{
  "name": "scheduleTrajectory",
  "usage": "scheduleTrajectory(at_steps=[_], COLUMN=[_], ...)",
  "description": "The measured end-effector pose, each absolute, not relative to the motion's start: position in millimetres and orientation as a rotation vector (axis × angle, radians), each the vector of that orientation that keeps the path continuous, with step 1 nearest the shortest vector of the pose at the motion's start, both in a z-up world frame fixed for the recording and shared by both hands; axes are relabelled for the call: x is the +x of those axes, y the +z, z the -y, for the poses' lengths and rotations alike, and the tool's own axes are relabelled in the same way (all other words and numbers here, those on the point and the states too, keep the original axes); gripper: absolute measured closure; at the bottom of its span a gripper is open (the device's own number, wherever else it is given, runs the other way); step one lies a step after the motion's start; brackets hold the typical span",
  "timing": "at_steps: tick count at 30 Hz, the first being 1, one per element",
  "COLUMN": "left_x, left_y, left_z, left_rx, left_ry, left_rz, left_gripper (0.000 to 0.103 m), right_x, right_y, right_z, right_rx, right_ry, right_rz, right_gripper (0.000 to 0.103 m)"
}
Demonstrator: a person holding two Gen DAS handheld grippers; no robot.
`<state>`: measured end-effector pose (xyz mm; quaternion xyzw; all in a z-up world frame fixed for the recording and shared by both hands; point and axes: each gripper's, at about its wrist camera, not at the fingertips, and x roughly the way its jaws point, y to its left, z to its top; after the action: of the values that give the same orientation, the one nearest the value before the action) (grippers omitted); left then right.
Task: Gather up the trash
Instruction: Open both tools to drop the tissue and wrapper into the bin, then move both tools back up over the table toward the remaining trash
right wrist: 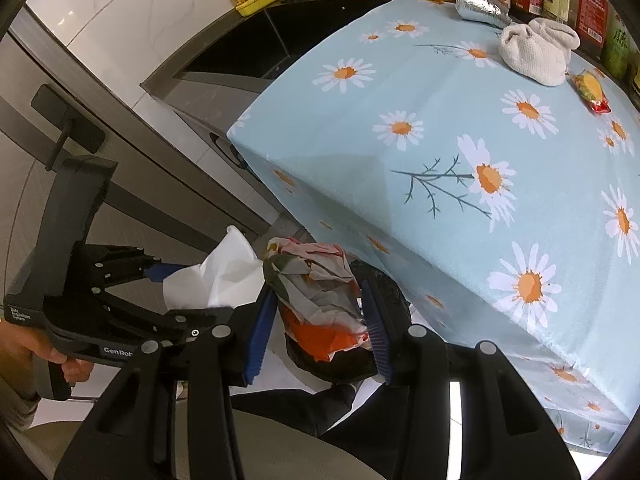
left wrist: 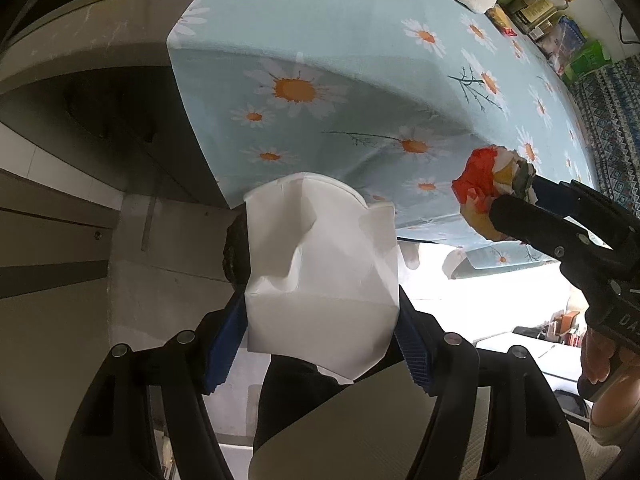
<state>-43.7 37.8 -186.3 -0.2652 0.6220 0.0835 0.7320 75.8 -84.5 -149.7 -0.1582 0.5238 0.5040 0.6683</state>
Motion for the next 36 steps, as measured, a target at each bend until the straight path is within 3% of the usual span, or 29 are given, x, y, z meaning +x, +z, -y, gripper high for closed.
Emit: scheduleTrajectory(at_steps=[3,6,36], left_x=[-41.8,-41.5,-19.4], left_y=[-189.4,-193.5,-164.6], left_z=[-36.7,-37.3,-47.2], left_rx=[-0.588,-0.587,-0.551], left_ry=[0.179,0.196,0.193], left_rz=[-1.391,-1.406,-1.347], left_gripper=[0.034,0.021,0.021], right_x=[79.0,83.8,106.3], right_y=[-149.0,-149.6,-131.3], right_z=[84.2,85.4,107.3], right_rx=[-0.323,-0.288,-0.233], right_ry=[1.143,1.143,1.075], right_rz=[-1.200,-1.225,-1.164], right_gripper=[0.051,0.047,0.047])
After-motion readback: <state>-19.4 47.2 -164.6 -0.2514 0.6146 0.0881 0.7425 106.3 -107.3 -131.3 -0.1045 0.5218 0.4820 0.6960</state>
